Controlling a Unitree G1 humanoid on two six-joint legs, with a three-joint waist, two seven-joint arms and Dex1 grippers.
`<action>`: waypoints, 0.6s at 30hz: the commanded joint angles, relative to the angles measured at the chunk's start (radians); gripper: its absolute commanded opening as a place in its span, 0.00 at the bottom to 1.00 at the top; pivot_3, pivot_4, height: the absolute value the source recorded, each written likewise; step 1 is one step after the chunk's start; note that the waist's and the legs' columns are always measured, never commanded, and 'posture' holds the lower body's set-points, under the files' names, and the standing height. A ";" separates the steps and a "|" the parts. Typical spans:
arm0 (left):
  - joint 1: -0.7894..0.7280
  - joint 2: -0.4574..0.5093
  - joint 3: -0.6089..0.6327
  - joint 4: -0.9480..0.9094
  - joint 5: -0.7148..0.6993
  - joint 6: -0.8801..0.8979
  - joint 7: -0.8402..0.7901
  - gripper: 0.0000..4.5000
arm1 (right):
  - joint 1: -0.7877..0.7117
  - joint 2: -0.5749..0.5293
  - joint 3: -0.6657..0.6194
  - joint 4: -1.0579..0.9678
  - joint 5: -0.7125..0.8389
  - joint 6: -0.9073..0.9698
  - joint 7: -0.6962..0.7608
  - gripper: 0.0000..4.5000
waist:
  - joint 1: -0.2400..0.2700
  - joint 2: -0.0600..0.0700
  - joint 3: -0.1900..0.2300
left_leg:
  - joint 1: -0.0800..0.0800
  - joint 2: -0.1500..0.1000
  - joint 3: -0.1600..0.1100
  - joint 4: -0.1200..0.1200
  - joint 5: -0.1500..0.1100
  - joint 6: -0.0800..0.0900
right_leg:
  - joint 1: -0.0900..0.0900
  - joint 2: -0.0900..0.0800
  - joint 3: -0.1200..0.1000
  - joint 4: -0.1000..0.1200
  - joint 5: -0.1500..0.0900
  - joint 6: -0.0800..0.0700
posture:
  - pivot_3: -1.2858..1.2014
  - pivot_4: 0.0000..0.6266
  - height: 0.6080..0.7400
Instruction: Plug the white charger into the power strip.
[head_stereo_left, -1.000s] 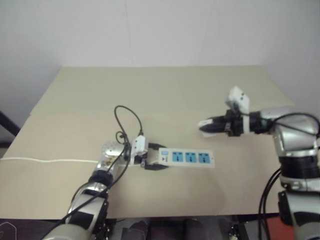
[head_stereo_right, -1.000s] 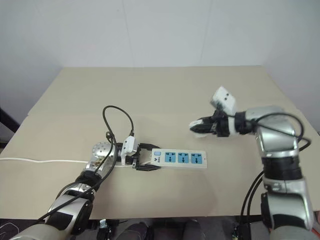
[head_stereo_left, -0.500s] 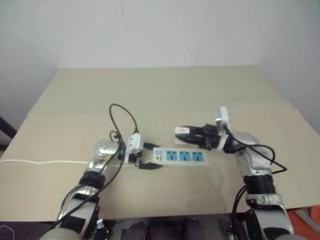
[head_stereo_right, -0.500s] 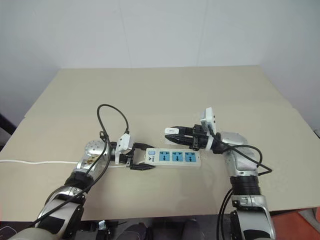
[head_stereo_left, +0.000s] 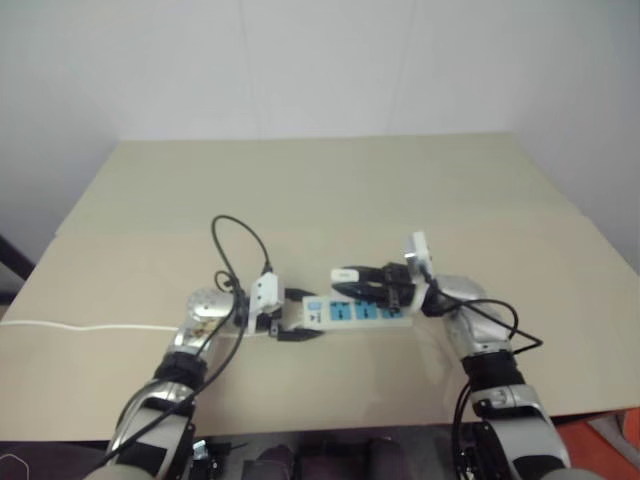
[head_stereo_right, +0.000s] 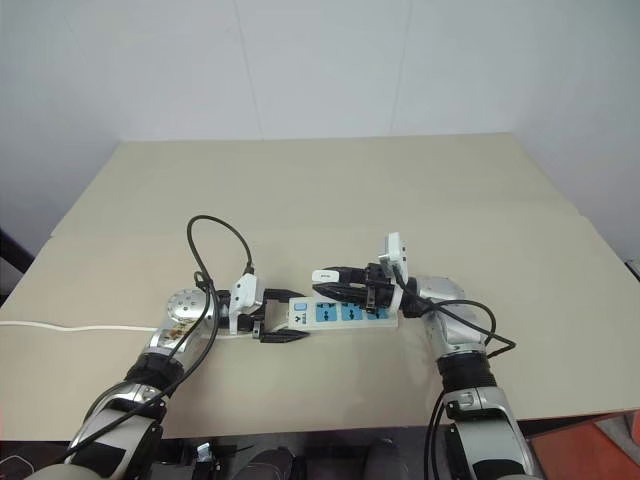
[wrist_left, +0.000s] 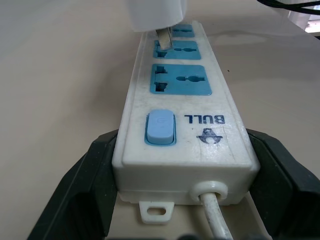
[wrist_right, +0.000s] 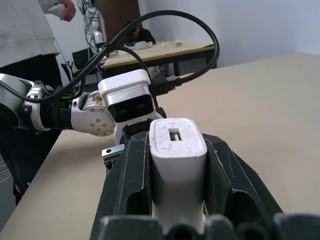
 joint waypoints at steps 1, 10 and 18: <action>0.020 0.005 -0.018 -0.007 0.005 0.041 0.000 0.73 | -0.030 0.018 0.010 0.026 0.005 -0.053 0.011 0.25 | 0.000 0.000 0.000 | 0.001 0.000 0.000 0.000 0.000 0.001 | 0.000 0.000 0.000 0.000 0.000 0.000 | 0.52 0.24 1.00; 0.019 0.023 -0.026 -0.021 0.009 0.074 -0.017 0.73 | -0.059 0.034 0.029 0.147 -0.017 -0.126 0.016 0.25 | -0.001 0.000 0.000 | 0.002 0.000 0.002 -0.002 0.000 0.000 | 0.000 0.000 0.003 0.000 0.000 0.000 | 0.52 0.24 1.00; 0.008 0.028 -0.030 -0.008 0.012 0.077 -0.020 0.73 | -0.086 0.019 0.021 0.244 -0.035 -0.185 0.045 0.25 | -0.003 0.000 0.000 | 0.004 0.001 0.004 -0.003 -0.001 0.002 | 0.000 0.001 0.005 0.000 0.000 0.000 | 0.52 0.24 1.00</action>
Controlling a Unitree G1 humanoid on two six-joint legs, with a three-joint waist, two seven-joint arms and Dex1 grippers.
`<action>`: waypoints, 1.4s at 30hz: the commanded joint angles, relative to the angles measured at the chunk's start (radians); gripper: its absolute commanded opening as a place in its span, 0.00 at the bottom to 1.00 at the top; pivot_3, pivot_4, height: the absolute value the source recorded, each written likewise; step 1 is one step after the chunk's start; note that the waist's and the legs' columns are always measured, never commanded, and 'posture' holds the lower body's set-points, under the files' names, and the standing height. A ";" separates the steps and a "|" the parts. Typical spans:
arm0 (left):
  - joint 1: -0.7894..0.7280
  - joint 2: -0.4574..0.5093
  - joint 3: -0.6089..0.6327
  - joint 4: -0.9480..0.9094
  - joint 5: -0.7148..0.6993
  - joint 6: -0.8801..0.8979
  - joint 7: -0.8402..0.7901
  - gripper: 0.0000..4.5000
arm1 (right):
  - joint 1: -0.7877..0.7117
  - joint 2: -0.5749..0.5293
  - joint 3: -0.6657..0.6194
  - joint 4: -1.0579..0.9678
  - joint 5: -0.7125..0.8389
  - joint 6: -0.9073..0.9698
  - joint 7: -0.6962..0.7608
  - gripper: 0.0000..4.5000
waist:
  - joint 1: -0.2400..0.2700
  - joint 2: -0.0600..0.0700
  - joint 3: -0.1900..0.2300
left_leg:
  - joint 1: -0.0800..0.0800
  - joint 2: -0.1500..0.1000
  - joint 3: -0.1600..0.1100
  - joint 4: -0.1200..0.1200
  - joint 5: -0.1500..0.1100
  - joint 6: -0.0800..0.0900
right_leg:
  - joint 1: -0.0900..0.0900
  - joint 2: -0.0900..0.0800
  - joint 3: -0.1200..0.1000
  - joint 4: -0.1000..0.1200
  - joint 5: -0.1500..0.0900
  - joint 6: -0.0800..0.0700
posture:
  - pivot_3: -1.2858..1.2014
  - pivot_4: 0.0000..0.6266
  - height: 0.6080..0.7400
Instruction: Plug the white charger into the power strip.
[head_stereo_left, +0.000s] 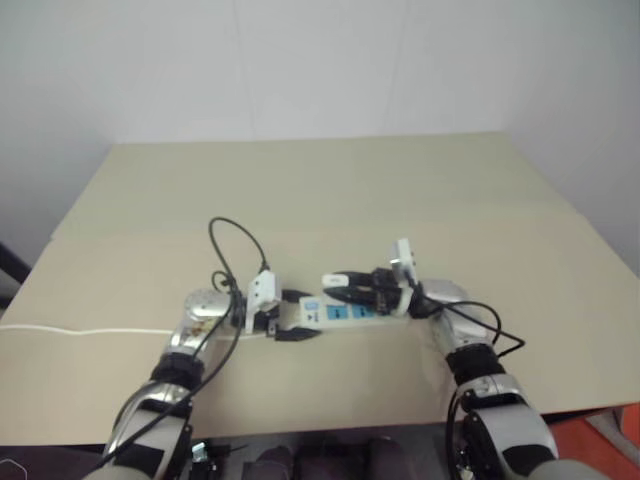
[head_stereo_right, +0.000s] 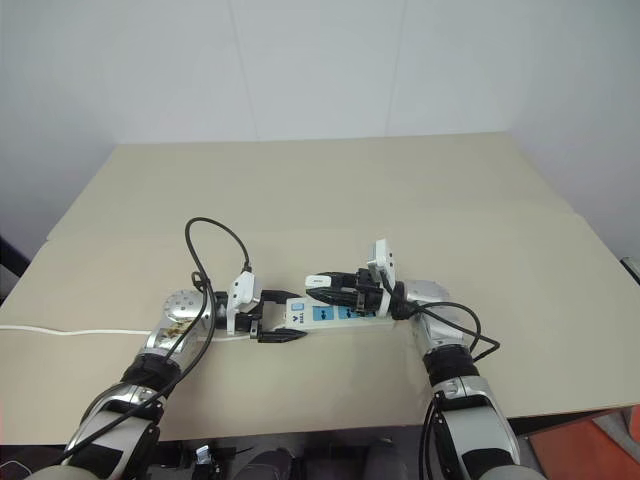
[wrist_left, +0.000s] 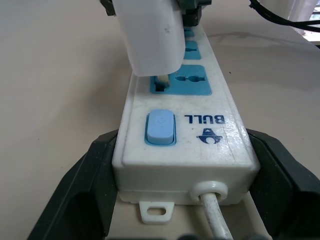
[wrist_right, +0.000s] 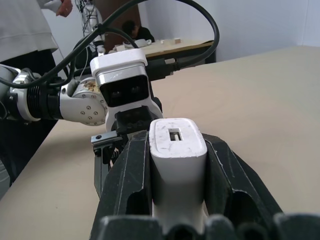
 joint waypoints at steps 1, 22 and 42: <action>0.002 0.015 -0.023 0.015 0.023 0.006 -0.010 0.73 | -0.018 -0.015 -0.011 0.027 -0.007 -0.041 0.018 0.25 | 0.000 0.000 0.000 | 0.000 0.000 0.000 0.000 0.000 0.000 | 0.000 0.000 0.000 0.000 0.000 0.000 | 0.52 0.24 1.00; 0.006 0.033 -0.027 0.006 0.007 0.014 -0.026 0.73 | -0.038 0.013 -0.007 0.238 -0.039 -0.249 0.115 0.25 | -0.001 -0.001 -0.001 | 0.005 0.001 0.003 -0.005 -0.001 0.000 | 0.003 0.000 0.002 -0.002 0.000 0.000 | 0.52 0.24 1.00; 0.013 0.031 -0.036 -0.005 0.003 0.020 -0.024 0.73 | -0.052 -0.038 0.094 0.359 -0.211 -0.323 0.018 0.25 | -0.001 -0.001 -0.008 | 0.022 0.015 0.008 -0.014 -0.006 -0.002 | 0.014 0.016 0.007 -0.013 0.002 -0.005 | 0.52 0.24 1.00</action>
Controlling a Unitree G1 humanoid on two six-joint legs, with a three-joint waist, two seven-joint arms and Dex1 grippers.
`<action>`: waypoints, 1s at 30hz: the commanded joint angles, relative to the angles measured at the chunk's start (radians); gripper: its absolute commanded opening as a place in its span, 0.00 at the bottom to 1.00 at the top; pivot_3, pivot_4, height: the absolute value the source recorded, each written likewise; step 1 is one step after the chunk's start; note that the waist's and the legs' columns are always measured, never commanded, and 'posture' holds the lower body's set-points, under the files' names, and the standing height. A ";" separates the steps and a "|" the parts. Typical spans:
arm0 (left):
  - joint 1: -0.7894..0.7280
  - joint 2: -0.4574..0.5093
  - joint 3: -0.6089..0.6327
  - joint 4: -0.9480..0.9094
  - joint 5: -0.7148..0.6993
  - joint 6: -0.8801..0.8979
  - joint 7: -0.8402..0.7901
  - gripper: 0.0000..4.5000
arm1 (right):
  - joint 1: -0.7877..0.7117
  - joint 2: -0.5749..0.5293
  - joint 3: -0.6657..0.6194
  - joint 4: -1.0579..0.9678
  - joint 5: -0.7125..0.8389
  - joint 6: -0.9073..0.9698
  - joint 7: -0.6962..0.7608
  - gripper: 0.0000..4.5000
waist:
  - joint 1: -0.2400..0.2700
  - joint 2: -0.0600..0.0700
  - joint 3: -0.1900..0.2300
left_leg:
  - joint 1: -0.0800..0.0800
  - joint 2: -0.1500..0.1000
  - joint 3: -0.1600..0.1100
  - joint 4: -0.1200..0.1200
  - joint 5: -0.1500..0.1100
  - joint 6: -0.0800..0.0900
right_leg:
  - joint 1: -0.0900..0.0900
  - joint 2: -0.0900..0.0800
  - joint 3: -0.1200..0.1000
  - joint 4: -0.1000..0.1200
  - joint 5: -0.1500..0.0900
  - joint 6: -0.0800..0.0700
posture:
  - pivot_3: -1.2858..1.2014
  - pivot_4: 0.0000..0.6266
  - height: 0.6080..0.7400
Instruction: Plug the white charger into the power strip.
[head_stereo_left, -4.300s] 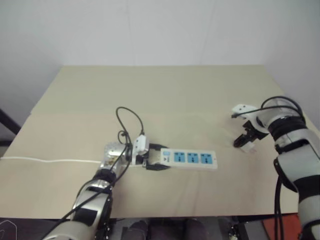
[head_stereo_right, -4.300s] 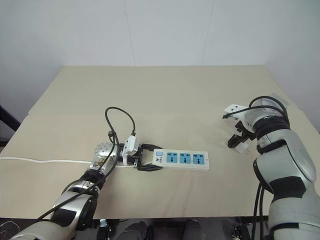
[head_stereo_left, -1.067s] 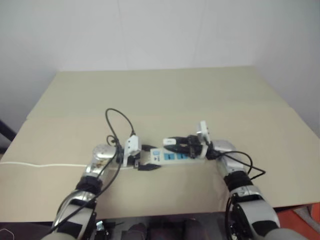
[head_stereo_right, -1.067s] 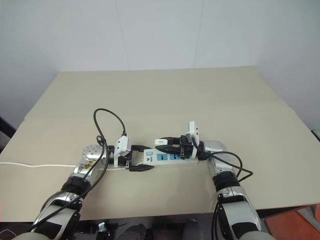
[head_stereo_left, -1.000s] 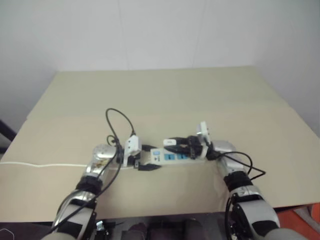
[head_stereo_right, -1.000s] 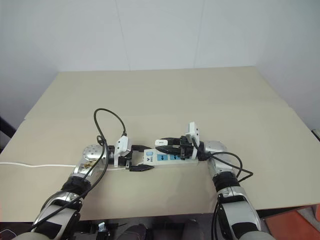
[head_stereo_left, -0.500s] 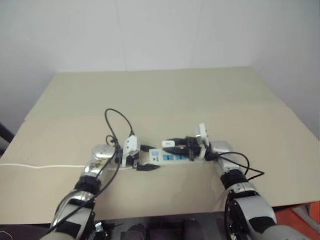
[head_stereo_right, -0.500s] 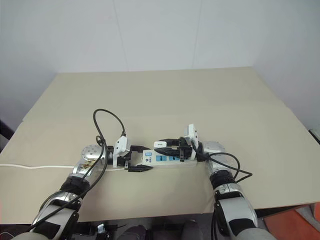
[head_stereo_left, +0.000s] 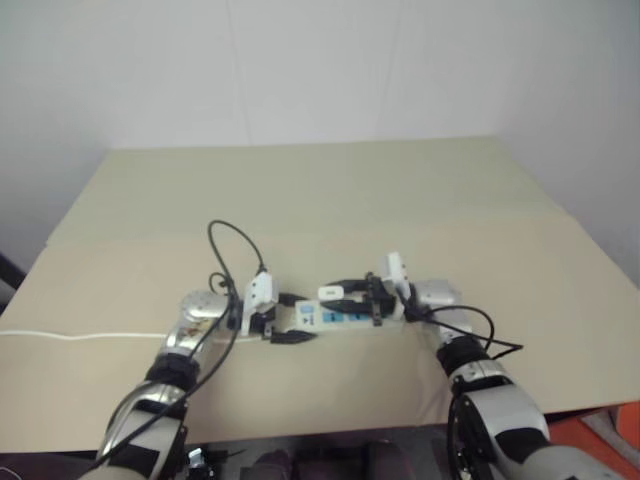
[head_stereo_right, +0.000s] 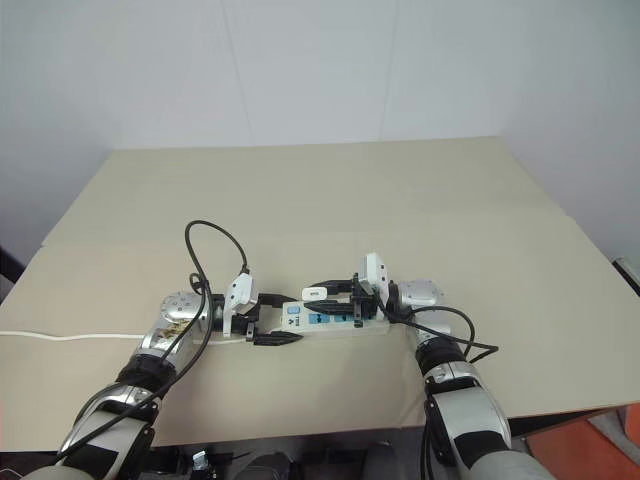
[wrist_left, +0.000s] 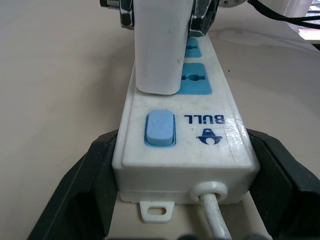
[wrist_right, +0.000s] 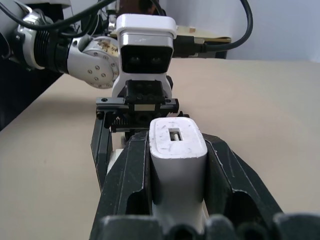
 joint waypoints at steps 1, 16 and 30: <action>0.008 0.002 -0.023 -0.012 0.017 -0.013 -0.022 0.73 | 0.042 -0.062 0.054 0.058 -0.119 0.056 -0.064 0.25 | 0.000 0.000 -0.003 | 0.000 0.000 0.000 0.000 0.000 0.000 | 0.000 0.000 0.000 0.000 0.000 0.000 | 0.52 0.24 1.00; 0.001 -0.005 -0.024 0.001 0.015 -0.019 -0.028 0.73 | 0.037 -0.074 0.055 0.027 -0.083 0.220 -0.066 0.25 | 0.003 0.000 -0.015 | 0.001 0.001 0.001 -0.001 -0.002 0.001 | 0.000 0.001 0.001 -0.001 0.000 -0.001 | 0.52 0.24 1.00; 0.005 -0.008 -0.028 0.008 0.019 -0.028 -0.021 0.73 | 0.088 -0.061 0.008 -0.058 -0.042 0.147 -0.078 0.99 | 0.009 -0.001 -0.016 | 0.001 0.001 0.002 -0.002 -0.003 0.001 | 0.000 0.001 0.001 -0.002 0.000 -0.001 | 0.52 0.24 1.00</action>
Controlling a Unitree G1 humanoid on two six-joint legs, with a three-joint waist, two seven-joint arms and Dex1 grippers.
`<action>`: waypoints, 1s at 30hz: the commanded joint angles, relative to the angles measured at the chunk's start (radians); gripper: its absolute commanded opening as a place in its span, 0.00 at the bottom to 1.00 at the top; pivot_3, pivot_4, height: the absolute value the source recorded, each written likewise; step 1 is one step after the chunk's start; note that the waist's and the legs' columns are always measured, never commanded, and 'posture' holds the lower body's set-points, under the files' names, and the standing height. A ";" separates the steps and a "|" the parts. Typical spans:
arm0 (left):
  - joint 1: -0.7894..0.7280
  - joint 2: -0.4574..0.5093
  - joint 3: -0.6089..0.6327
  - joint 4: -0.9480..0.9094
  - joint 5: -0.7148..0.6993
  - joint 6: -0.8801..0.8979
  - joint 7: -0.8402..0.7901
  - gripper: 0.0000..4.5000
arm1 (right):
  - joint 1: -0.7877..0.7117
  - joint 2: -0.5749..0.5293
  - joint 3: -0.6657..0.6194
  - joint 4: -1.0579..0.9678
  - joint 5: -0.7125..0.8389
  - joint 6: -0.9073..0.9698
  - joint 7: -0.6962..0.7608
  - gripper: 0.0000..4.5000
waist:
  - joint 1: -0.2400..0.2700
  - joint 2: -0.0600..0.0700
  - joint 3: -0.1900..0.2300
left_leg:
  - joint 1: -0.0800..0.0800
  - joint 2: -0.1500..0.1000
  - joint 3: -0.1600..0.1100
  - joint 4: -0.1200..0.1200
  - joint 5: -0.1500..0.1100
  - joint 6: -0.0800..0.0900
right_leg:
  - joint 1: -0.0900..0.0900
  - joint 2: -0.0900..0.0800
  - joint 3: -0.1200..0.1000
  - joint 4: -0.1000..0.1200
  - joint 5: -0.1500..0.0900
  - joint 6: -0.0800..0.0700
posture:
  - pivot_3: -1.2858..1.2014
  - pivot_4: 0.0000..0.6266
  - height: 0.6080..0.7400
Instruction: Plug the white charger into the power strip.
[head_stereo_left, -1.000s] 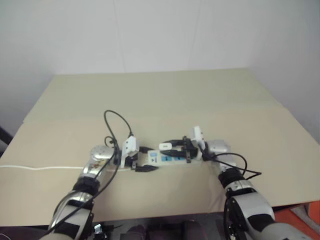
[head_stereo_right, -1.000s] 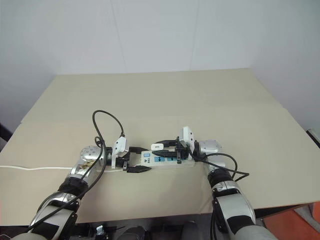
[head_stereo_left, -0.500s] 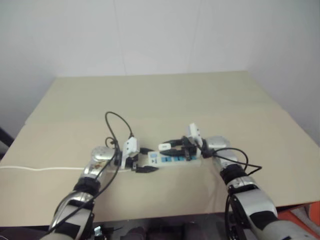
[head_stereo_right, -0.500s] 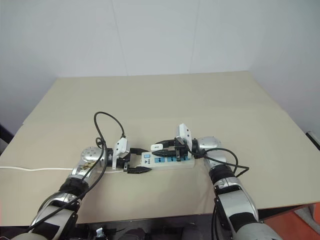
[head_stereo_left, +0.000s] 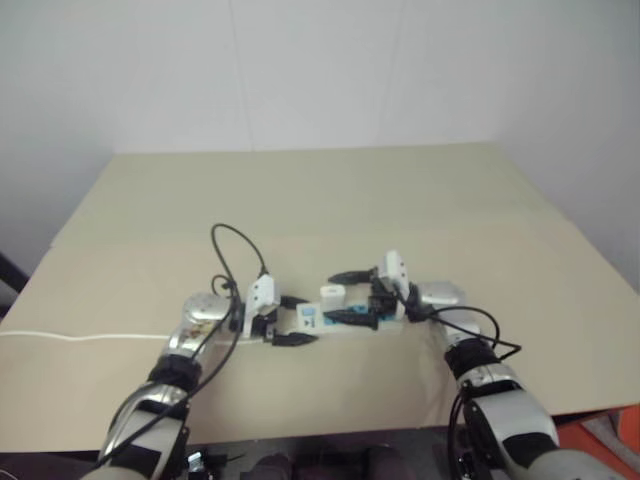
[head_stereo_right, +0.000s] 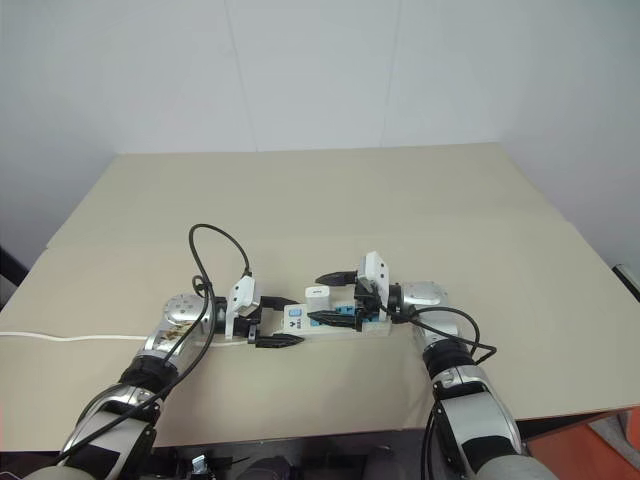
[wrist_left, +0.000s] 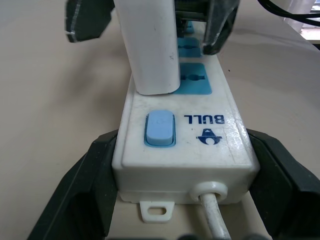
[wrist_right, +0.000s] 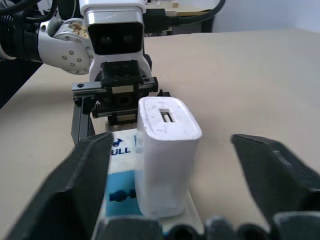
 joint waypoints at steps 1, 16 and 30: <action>0.004 0.002 -0.020 -0.009 0.016 -0.021 -0.024 0.73 | 0.039 -0.031 0.002 0.019 -0.015 0.023 0.026 0.99 | 0.002 0.000 0.000 | 0.000 0.000 0.000 0.000 0.000 0.000 | 0.000 0.000 0.000 0.000 0.000 0.000 | 0.52 0.24 1.00; -0.001 -0.003 -0.023 0.003 0.021 -0.025 -0.023 0.73 | -0.076 -0.141 0.007 -0.272 0.032 0.422 0.057 0.99 | 0.013 0.001 0.002 | -0.004 0.000 0.002 0.000 -0.001 0.001 | -0.004 0.000 0.000 -0.001 -0.001 -0.001 | 0.52 0.24 1.00; -0.004 -0.011 -0.027 0.010 0.019 -0.024 -0.025 0.73 | -0.028 -0.114 0.036 -0.401 0.046 0.498 0.024 0.99 | 0.019 0.001 0.002 | -0.005 0.000 0.002 0.000 -0.002 0.001 | -0.004 0.000 0.000 -0.001 -0.001 -0.001 | 0.52 0.24 1.00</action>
